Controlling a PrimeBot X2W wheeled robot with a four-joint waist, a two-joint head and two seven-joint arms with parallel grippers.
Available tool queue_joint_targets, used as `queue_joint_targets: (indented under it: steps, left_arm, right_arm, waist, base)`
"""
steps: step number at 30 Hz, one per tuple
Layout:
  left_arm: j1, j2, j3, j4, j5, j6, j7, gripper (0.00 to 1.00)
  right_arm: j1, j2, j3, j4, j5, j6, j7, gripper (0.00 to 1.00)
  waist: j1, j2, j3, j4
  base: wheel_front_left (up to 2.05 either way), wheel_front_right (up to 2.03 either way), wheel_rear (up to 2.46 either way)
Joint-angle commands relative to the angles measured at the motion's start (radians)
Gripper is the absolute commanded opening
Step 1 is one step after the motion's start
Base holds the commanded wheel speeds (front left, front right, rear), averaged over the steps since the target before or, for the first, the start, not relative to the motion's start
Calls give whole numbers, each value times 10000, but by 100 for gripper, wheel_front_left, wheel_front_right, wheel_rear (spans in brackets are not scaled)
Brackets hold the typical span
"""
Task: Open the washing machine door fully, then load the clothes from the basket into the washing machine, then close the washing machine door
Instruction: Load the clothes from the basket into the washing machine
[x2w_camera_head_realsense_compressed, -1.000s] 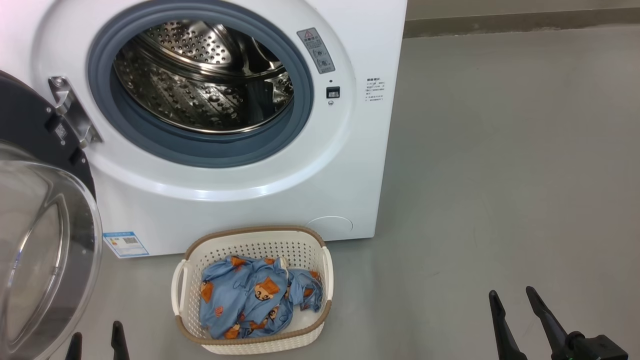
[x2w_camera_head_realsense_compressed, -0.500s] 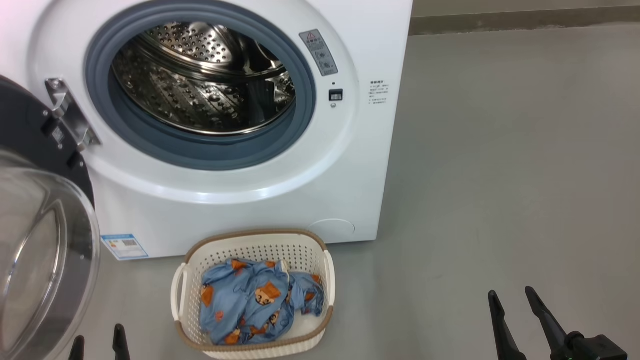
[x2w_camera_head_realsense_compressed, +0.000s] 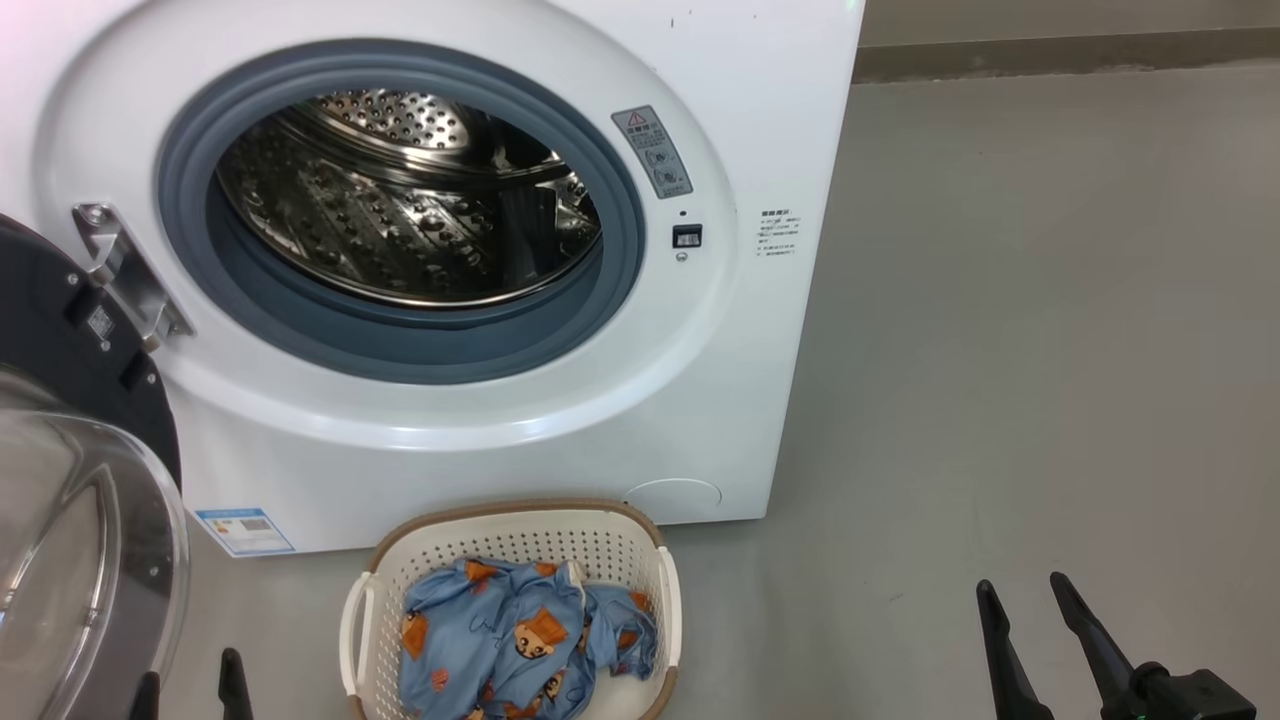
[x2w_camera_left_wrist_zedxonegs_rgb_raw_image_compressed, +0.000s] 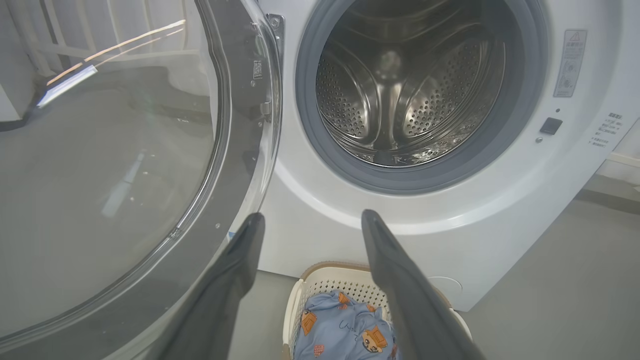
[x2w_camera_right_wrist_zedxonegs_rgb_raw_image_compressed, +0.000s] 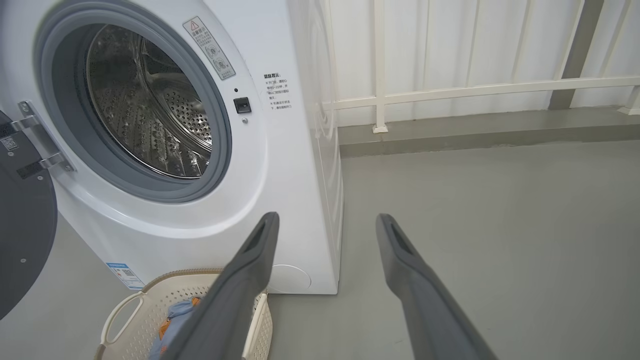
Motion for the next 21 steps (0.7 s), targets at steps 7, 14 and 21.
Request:
queue_joint_targets:
  steps: [7, 14, 21]
  left_arm:
    - [-376, 114, 280, -257, -28, -38, -63, 100]
    - [-343, 114, 232, -351, 205, -97, -63, 100]
    - [-465, 114, -136, -476, 497, -152, -63, 100]
  right_arm:
    - [-313, -123, 275, -185, 70, 62, -118, 100]
    - [-332, -123, 318, -167, 97, 62, -118, 100]
    - [-465, -123, 403, -241, 223, 62, -118, 100]
  waist:
    - [0, 0, -28, 72]
    - [0, 0, 27, 46]
    - [0, 0, 510, -218]
  base:
    - [0, 0, 0]
    - [0, 0, 0]
    - [0, 0, 0]
